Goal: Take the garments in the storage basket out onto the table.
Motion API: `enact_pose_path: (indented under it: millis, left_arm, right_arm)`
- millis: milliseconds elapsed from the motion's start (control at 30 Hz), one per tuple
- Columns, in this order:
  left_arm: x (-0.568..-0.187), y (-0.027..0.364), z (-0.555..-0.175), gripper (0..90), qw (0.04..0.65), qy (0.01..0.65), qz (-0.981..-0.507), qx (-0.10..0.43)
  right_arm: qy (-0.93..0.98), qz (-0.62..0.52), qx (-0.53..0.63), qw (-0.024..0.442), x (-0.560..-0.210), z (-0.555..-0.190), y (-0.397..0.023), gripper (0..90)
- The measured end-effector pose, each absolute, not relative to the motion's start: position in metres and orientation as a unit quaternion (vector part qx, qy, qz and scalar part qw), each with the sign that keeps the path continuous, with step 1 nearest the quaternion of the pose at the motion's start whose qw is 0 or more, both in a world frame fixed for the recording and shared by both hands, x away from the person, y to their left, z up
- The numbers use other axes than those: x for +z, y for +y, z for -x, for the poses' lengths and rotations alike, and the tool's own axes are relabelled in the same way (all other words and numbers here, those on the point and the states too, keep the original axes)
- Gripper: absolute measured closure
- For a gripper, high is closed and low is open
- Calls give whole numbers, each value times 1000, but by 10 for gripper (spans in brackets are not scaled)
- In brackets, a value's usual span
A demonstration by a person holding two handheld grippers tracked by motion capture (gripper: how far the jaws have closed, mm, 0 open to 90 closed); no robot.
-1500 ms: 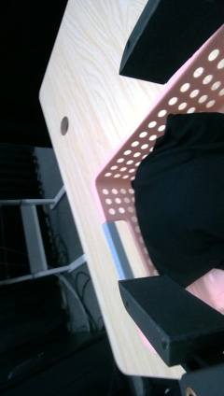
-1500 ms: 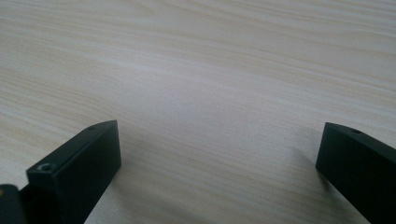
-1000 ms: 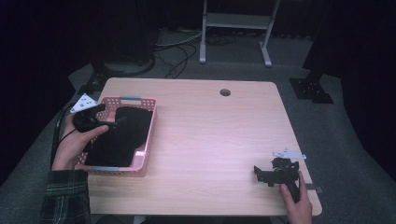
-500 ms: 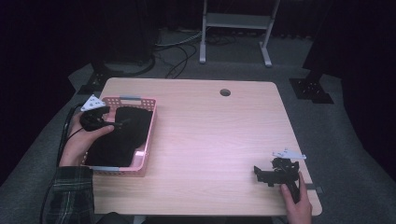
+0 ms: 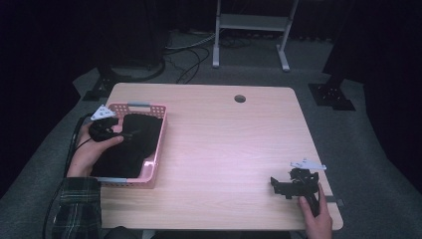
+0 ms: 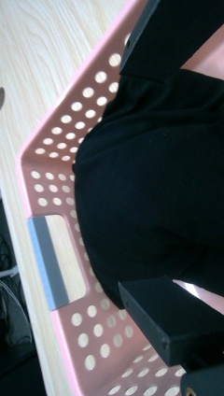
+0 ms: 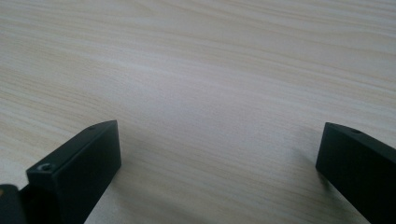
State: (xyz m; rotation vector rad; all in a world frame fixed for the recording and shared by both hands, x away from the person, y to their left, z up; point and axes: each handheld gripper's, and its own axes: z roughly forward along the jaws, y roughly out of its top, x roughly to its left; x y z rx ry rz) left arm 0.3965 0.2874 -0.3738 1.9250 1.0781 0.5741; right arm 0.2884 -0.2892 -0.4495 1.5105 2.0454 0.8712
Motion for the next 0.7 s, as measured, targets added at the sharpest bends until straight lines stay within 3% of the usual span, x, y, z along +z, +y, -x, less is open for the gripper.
enact_pose_path:
  millis: [700]
  left_arm:
    - [-396,277,-406,3,377,437,-788,214]
  right_arm:
    - [741,-548,316,225,-449,-288,-289,0]
